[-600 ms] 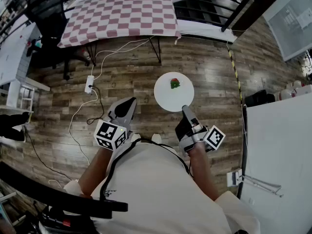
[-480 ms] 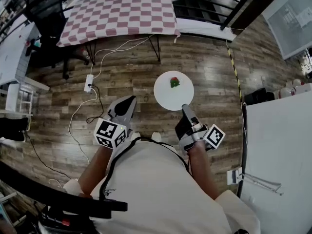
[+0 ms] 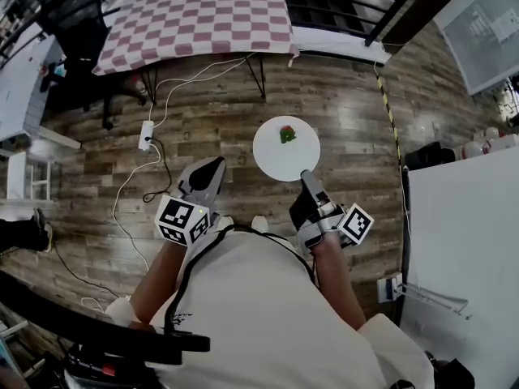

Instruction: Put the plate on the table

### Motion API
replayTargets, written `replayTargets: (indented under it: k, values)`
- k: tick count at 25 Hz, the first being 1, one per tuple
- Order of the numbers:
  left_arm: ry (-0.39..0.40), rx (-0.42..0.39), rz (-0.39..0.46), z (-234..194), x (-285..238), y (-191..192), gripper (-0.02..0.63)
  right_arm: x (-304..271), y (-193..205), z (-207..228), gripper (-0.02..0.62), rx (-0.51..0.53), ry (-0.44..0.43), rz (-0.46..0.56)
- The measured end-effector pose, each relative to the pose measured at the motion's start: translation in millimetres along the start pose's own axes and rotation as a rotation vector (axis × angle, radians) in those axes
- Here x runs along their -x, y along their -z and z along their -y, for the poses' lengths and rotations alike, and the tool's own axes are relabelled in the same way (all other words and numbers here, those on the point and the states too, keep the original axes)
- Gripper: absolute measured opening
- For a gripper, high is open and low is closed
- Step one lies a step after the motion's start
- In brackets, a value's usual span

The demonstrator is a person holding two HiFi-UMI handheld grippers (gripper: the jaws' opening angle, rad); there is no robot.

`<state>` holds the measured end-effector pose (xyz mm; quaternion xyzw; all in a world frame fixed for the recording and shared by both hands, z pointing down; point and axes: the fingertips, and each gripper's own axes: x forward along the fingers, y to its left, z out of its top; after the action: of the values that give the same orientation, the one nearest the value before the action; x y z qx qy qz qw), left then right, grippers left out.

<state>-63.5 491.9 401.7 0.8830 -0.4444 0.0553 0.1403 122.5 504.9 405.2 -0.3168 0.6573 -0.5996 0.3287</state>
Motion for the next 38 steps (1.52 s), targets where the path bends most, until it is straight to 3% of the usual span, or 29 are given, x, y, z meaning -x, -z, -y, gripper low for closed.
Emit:
replayTargets:
  k: [12, 38]
  values:
    - [0.018, 0.014, -0.015, -15.0, 15.4, 8.9, 0.008, -0.2, 12.4, 5.6, 0.021, -0.012, 0.026, 0.049]
    - [0.047, 0.026, -0.024, -82.3, 80.5, 27.1, 0.008, -19.7, 81.5, 0.0, 0.023, 0.033, 0.033, 0.118]
